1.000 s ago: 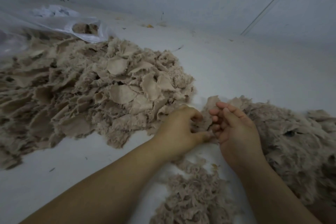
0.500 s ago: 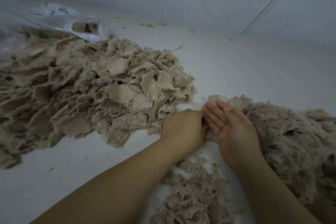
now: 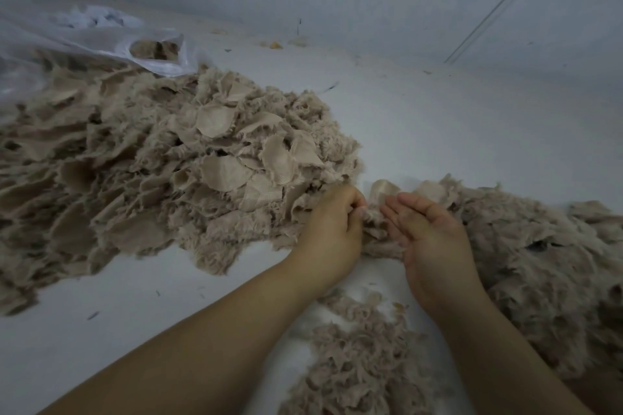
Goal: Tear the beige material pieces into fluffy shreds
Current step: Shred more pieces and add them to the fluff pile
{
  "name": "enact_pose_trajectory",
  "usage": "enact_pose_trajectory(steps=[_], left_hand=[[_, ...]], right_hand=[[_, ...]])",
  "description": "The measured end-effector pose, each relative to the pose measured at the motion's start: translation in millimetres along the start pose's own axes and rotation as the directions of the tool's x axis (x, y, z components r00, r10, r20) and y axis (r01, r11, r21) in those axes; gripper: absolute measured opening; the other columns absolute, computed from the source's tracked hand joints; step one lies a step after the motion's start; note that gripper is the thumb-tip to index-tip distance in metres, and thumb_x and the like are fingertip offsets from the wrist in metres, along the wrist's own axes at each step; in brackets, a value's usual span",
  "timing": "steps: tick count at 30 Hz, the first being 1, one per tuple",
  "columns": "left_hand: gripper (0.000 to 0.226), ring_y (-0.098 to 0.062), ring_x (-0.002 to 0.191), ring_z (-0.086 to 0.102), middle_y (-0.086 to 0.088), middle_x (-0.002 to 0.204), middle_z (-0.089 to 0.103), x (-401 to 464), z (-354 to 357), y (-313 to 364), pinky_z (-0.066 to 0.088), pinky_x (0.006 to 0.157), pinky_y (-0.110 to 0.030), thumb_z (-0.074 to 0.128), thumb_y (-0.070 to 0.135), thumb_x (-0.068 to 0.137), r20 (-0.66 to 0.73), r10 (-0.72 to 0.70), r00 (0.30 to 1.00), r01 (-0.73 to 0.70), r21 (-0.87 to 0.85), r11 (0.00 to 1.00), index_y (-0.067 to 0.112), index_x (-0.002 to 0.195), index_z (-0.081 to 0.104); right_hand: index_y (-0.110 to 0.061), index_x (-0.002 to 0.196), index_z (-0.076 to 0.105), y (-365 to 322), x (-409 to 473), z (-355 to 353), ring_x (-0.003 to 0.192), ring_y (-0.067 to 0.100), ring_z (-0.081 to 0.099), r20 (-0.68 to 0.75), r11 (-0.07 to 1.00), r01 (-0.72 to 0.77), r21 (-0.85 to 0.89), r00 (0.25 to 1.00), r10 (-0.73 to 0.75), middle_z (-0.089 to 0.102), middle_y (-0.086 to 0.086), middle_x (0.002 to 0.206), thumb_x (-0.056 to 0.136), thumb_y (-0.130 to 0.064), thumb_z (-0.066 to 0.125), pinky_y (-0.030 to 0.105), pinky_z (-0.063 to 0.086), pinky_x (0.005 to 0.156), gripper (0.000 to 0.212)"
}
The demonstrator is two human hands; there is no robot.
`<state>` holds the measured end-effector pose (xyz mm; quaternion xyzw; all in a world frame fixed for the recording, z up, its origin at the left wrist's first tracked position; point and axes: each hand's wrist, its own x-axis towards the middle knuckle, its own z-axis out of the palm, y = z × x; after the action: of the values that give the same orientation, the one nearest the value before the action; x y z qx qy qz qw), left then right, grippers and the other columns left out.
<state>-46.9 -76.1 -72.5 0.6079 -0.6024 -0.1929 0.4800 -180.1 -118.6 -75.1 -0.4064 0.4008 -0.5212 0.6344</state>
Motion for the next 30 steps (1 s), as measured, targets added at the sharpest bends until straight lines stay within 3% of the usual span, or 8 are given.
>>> enact_pose_trajectory(steps=[2, 6, 8, 11, 15, 21, 25, 30], left_hand=[[0.004, -0.005, 0.060, 0.045, 0.006, 0.079, 0.051, 2.0, -0.4, -1.2, 0.038, 0.057, -0.023, 0.054, 0.015, 0.096, 0.083, -0.055, 0.995, 0.058, -0.031, 0.998, 0.017, 0.096, 0.051], [0.054, -0.007, 0.082, 0.057, 0.008, 0.111, 0.056, 2.7, -0.6, -1.0, 0.054, 0.074, -0.034, 0.064, 0.020, 0.074, 0.207, -0.022, 0.978, 0.010, 0.059, 0.998, 0.028, 0.126, 0.049], [0.049, -0.017, 0.095, 0.058, 0.001, 0.112, 0.058, 4.9, 3.5, -1.8, 0.052, 0.080, -0.038, 0.066, 0.015, 0.075, 0.164, 0.038, 0.986, -0.070, 0.191, 0.979, 0.023, 0.122, 0.059], [0.023, -0.020, 0.088, 0.058, -0.005, 0.097, 0.061, 8.7, 8.2, -3.3, 0.050, 0.080, -0.037, 0.064, 0.005, 0.084, 0.067, 0.036, 0.997, -0.051, 0.223, 0.973, 0.013, 0.104, 0.073], [0.011, -0.008, 0.071, 0.058, 0.004, 0.076, 0.064, 7.5, 6.9, -2.9, 0.046, 0.066, -0.018, 0.067, 0.006, 0.089, -0.083, 0.024, 0.996, -0.019, 0.050, 0.999, 0.011, 0.082, 0.075], [0.016, -0.003, 0.055, 0.057, 0.006, 0.063, 0.062, -1.4, 0.3, 14.2, 0.048, 0.051, -0.021, 0.063, 0.014, 0.090, -0.174, -0.015, 0.985, -0.045, -0.337, 0.940, 0.019, 0.075, 0.066], [0.015, -0.015, 0.047, 0.057, -0.005, 0.055, 0.060, -3.8, -1.7, 13.9, 0.048, 0.040, -0.028, 0.060, 0.008, 0.095, -0.066, -0.189, 0.980, 0.131, -0.499, 0.857, 0.011, 0.082, 0.067], [0.018, -0.024, 0.035, 0.051, -0.022, 0.052, 0.056, 0.3, -4.0, 7.4, 0.040, 0.035, -0.023, 0.057, 0.010, 0.098, 0.029, -0.294, 0.955, 0.258, -0.571, 0.779, -0.003, 0.087, 0.062]], right_hand=[[-0.014, 0.105, 0.063, 0.8, 0.3, -0.3, 0.106, 0.012, 0.071, -0.001, 1.000, 0.012, -0.012, 1.000, -0.012, 0.072, 0.003, 0.111, 0.099, 0.002, 0.053, 0.022, 0.056, 0.087, 0.020], [-0.011, 0.105, 0.064, 1.6, 1.7, -0.3, 0.104, 0.013, 0.072, -0.010, 1.000, 0.009, 0.013, 1.000, -0.008, 0.074, 0.006, 0.108, 0.100, 0.005, 0.049, 0.024, 0.058, 0.087, 0.023], [-0.010, 0.106, 0.064, 2.3, 1.1, -0.1, 0.105, 0.015, 0.072, -0.005, 1.000, 0.009, 0.018, 1.000, -0.009, 0.073, 0.008, 0.110, 0.100, 0.006, 0.047, 0.023, 0.058, 0.085, 0.023], [-0.011, 0.105, 0.063, 2.7, 0.6, 0.8, 0.104, 0.015, 0.072, 0.008, 1.000, 0.017, 0.009, 1.000, -0.017, 0.073, 0.008, 0.110, 0.100, 0.006, 0.047, 0.021, 0.058, 0.083, 0.024], [-0.008, 0.105, 0.063, 1.2, 2.2, -0.6, 0.100, 0.013, 0.072, 0.013, 1.000, -0.018, 0.022, 1.000, 0.018, 0.072, 0.009, 0.111, 0.100, 0.007, 0.047, 0.019, 0.058, 0.076, 0.022], [-0.008, 0.108, 0.066, 1.1, 3.8, -4.3, 0.093, 0.024, 0.074, 0.030, 0.997, -0.031, -0.069, 0.999, 0.033, 0.074, 0.014, 0.109, 0.098, 0.002, 0.052, 0.027, 0.059, 0.068, 0.019], [-0.008, 0.106, 0.070, 0.3, 5.4, -5.0, 0.083, 0.022, 0.073, 0.039, 0.994, -0.021, -0.106, 0.999, 0.025, 0.075, 0.013, 0.103, 0.096, 0.004, 0.048, 0.030, 0.056, 0.060, 0.028], [0.008, 0.084, 0.070, 2.5, 2.4, -6.7, 0.089, 0.044, 0.069, 0.221, 0.982, 0.071, -0.178, 0.975, -0.030, 0.070, 0.027, 0.090, 0.095, -0.026, 0.065, 0.052, 0.058, 0.082, 0.036]])
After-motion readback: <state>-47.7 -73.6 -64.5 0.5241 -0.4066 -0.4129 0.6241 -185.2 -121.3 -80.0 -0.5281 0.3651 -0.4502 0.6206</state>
